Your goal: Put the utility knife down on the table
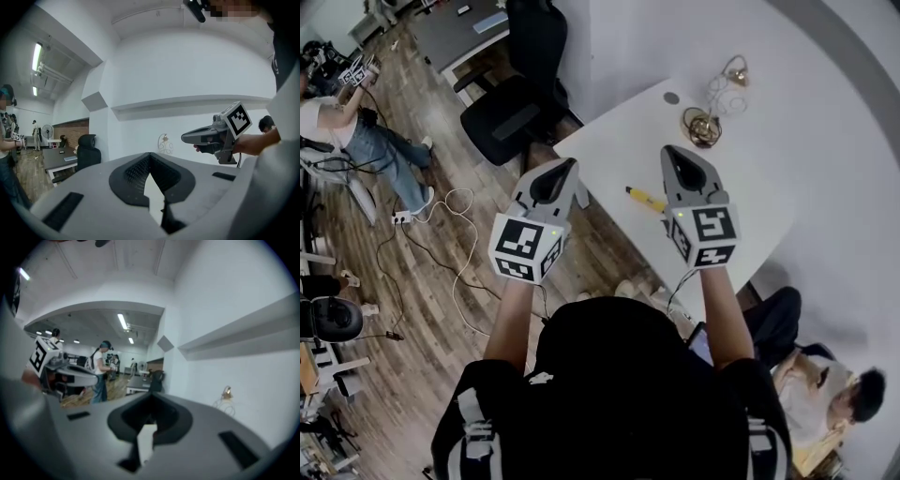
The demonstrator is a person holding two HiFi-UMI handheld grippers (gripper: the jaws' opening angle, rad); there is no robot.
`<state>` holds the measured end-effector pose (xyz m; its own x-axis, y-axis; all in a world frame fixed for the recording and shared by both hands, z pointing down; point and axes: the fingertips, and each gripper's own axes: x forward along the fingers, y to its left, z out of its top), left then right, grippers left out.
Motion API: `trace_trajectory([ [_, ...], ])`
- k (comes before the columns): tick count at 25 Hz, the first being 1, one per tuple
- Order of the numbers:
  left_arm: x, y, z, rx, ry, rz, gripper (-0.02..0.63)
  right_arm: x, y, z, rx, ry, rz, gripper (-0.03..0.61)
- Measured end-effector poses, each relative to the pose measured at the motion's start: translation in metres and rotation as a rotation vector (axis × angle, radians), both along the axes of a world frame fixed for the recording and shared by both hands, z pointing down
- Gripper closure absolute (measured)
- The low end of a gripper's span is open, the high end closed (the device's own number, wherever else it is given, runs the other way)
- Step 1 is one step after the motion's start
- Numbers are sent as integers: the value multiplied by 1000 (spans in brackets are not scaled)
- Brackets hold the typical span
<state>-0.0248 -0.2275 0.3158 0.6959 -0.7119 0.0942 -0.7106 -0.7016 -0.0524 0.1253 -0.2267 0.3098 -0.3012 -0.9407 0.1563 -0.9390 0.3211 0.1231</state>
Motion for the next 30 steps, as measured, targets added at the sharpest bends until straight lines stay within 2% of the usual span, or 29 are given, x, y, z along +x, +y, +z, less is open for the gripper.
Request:
trace_trajectory([
  [5,3,6,-26,70,26,-5,594,1,10,-17,59,1,6,543],
  [9,10,10,-37,91,34,8,594,5,15,-22,71,-6,13,545],
  [30,29,20,-37,78,36,7,594,17,22,-18,63,-8,13,544],
])
